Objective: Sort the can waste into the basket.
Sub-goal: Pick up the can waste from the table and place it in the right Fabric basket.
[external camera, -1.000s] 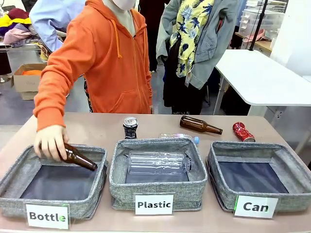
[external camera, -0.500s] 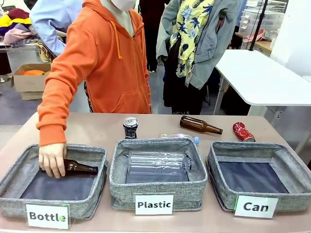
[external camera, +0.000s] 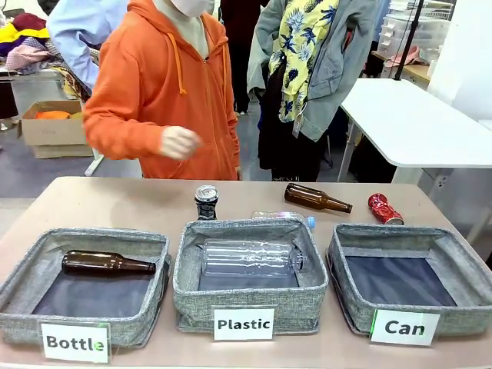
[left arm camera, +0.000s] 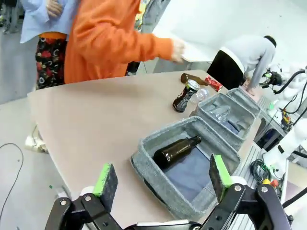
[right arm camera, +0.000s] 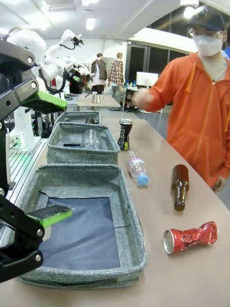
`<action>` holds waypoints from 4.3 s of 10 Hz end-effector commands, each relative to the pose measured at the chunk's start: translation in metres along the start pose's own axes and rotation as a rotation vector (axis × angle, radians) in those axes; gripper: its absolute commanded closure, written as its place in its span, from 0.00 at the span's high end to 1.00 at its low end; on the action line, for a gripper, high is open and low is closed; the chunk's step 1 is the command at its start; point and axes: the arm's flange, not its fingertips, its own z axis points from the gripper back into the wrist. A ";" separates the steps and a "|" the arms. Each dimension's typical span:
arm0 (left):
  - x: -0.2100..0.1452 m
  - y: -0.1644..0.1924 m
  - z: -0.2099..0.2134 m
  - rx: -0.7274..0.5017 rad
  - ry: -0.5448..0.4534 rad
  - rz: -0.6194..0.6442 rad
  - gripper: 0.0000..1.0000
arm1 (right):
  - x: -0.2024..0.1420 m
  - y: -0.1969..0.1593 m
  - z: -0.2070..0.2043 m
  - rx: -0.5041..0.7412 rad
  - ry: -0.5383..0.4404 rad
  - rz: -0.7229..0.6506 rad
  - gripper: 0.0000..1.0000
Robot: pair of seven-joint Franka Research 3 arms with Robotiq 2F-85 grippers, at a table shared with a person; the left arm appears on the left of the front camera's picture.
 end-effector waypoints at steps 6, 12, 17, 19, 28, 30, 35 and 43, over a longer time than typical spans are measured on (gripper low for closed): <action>0.107 -0.011 -0.285 -0.007 0.434 -0.389 1.00 | 0.003 -0.001 -0.001 0.030 -0.019 0.027 1.00; 0.092 -0.053 -0.467 -0.403 0.448 -0.826 1.00 | 0.003 -0.001 -0.001 0.030 -0.019 0.027 1.00; 0.074 -0.065 -0.489 -0.428 0.463 -0.865 1.00 | 0.003 -0.001 -0.001 0.030 -0.019 0.027 1.00; 0.066 -0.062 -0.492 -0.465 0.440 -0.871 1.00 | 0.003 -0.001 -0.001 0.030 -0.019 0.027 1.00; 0.023 -0.034 -0.535 -0.511 0.277 -0.783 1.00 | 0.003 -0.001 -0.001 0.030 -0.019 0.027 1.00; 0.022 -0.037 -0.546 -0.514 0.283 -0.778 1.00 | 0.003 -0.001 -0.001 0.030 -0.019 0.027 1.00; 0.016 -0.046 -0.573 -0.592 0.318 -0.761 1.00 | 0.003 -0.001 -0.001 0.030 -0.019 0.027 1.00; 0.011 -0.050 -0.581 -0.653 0.276 -0.739 0.00 | 0.003 -0.001 -0.001 0.030 -0.019 0.027 1.00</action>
